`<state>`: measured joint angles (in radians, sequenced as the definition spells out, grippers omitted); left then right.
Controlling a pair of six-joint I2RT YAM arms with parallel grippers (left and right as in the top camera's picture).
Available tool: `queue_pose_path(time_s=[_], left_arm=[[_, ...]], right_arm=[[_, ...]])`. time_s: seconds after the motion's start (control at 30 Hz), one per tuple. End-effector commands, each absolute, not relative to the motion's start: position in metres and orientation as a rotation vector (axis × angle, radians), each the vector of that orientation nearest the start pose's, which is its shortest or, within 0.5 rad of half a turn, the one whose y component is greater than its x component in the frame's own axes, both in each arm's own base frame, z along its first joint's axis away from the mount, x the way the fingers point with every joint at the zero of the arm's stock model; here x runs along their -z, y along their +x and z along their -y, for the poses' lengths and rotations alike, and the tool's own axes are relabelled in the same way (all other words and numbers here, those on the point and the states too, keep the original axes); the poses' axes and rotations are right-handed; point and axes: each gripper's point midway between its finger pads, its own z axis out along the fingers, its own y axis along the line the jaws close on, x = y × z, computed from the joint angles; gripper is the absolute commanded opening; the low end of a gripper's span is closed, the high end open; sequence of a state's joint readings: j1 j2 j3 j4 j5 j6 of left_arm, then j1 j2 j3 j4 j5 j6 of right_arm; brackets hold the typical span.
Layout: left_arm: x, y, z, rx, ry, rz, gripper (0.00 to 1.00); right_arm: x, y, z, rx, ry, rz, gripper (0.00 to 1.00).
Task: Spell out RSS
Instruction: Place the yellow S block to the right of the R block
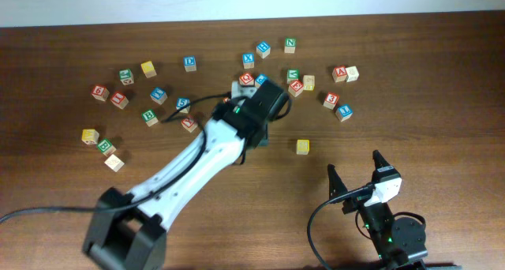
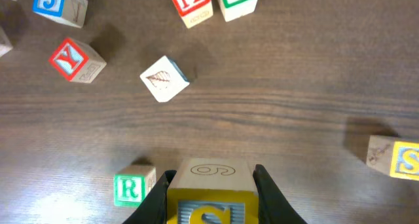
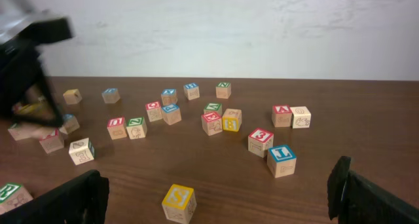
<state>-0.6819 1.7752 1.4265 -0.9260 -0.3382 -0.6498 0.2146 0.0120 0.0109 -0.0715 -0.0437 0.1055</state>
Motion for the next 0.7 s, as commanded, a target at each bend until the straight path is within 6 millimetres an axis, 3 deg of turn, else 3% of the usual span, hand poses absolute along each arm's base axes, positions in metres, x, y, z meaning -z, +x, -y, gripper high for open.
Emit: queue_pose_path(time_s=[0.0, 0.1, 0.33, 0.67], left_arm=[[-0.096, 0.311, 0.184, -0.095, -0.046, -2.714, 0.11], [-0.068, 0.301, 0.176, -0.091, -0.097, -2.74, 0.07], [-0.04, 0.287, 0.162, -0.134, -0.096, -2.769, 0.09], [-0.03, 0.298, 0.155, -0.098, -0.15, -2.727, 0.12]], right_arm=[[-0.157, 0.239, -0.059, -0.282, -0.12, -1.647, 0.98], [-0.157, 0.239, -0.059, -0.283, -0.12, -1.647, 0.98], [-0.157, 0.239, -0.059, -0.282, -0.12, -1.647, 0.98], [-0.157, 0.239, -0.059, -0.282, -0.12, -1.647, 0.98]])
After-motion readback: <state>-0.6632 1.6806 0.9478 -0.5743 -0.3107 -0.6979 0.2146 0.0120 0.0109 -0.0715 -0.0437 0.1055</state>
